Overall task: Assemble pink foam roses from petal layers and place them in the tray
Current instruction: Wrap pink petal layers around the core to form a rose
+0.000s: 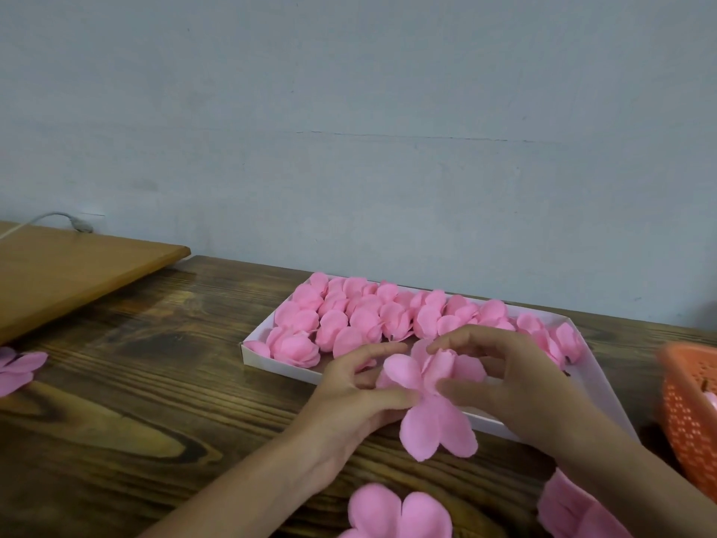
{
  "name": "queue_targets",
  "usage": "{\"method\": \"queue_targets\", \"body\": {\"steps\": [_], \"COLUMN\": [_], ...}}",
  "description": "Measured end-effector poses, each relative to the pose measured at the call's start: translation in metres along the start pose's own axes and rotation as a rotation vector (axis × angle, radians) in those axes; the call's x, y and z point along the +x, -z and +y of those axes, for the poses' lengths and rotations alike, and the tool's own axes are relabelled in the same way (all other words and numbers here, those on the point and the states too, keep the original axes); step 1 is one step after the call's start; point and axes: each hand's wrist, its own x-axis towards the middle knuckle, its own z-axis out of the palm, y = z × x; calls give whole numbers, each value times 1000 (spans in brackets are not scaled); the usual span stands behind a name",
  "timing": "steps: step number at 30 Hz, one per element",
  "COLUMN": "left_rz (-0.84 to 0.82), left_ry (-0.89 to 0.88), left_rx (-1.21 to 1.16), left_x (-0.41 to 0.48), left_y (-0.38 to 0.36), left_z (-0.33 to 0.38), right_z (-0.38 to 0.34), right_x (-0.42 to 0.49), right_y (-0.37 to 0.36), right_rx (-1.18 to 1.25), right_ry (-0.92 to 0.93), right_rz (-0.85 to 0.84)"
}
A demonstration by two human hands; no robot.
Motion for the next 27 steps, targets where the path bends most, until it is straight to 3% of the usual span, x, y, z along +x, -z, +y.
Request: {"method": "queue_targets", "body": {"steps": [10,18,27], "left_rz": [46,-31,-69], "left_ry": [-13,-72,-240], "left_rx": [-24,-10,122], "left_x": [-2,-4,-5], "left_y": [-2,-2,-3], "left_z": [0,2,0], "right_z": [-1,-5,-9], "right_x": [-1,-5,-7], "right_y": [-1,-5,-6], "right_rx": [4,-84,-114], "right_ry": [68,110,140], "right_rz": [22,75,107]}}
